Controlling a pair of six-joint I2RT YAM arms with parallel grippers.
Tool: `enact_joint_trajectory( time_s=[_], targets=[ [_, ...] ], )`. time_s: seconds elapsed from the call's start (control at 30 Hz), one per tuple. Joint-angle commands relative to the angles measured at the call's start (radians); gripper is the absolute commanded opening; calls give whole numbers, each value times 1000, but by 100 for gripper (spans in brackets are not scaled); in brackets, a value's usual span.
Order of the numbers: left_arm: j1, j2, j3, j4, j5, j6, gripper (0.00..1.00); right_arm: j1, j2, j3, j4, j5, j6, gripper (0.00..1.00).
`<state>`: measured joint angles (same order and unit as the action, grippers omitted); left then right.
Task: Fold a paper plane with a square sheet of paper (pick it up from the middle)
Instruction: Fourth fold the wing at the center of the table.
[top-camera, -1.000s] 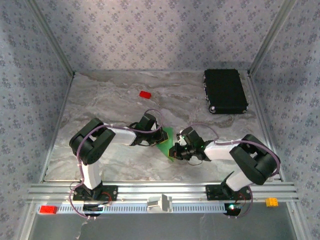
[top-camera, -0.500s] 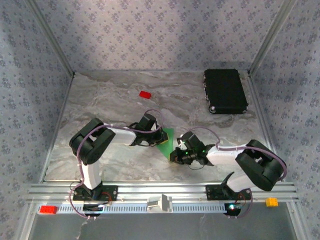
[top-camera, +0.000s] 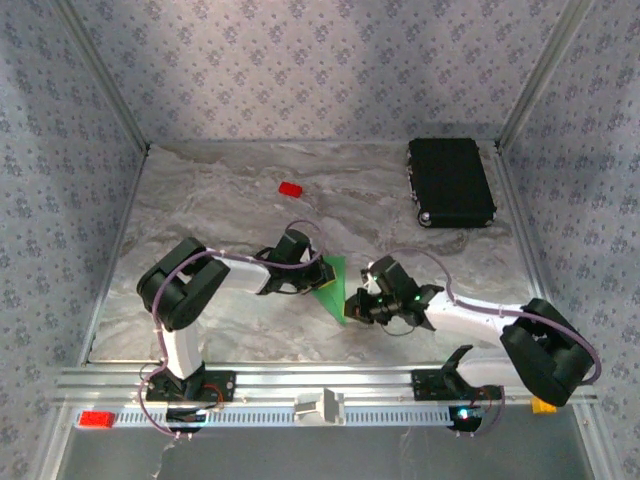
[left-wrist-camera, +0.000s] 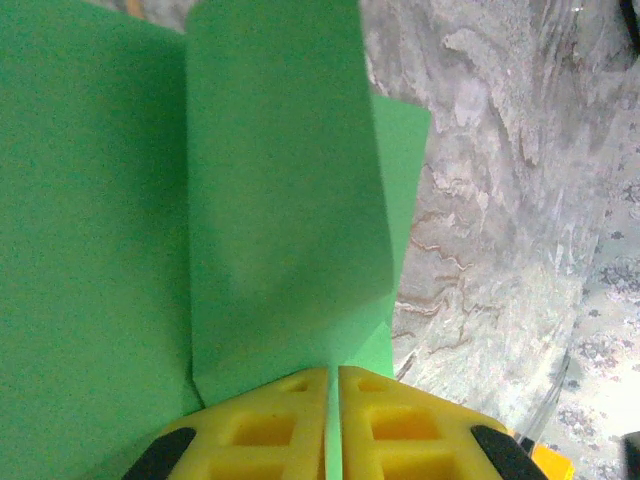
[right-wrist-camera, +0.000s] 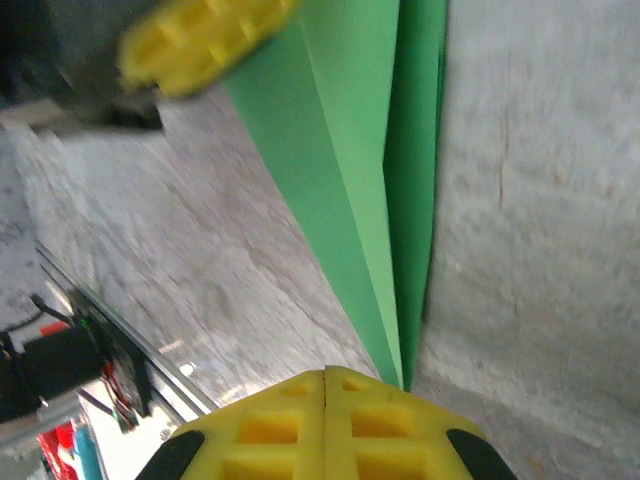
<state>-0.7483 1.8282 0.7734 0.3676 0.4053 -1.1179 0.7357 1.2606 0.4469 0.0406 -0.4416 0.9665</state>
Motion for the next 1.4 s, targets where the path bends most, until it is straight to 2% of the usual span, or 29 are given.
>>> enact_joint_trajectory(
  time_s=[0.0, 0.23, 0.57, 0.8, 0.97, 1.13, 1.37],
  targets=[
    [-4, -16, -43, -40, -75, -27, 11, -27, 45, 72, -44, -9, -39, 6],
    [-17, -18, -71, 13, -89, -75, 11, -23, 214, 174, -1, -6, -40, 6],
    [-19, -26, -72, 11, -89, -71, 11, -35, 352, 215, 32, 6, -31, 6],
    [-10, -63, -42, -32, -82, -3, 14, -51, 358, 53, 93, 4, -4, 4],
    [-8, -128, 0, -87, -58, 84, 18, -76, 356, 58, 79, -55, -74, 3],
    [-7, -166, 17, -158, -16, 141, 15, -91, 370, 78, 62, -77, -103, 3],
    [-45, -68, 34, -153, 47, 120, 10, -94, 371, 72, 78, -77, -93, 2]
  ],
)
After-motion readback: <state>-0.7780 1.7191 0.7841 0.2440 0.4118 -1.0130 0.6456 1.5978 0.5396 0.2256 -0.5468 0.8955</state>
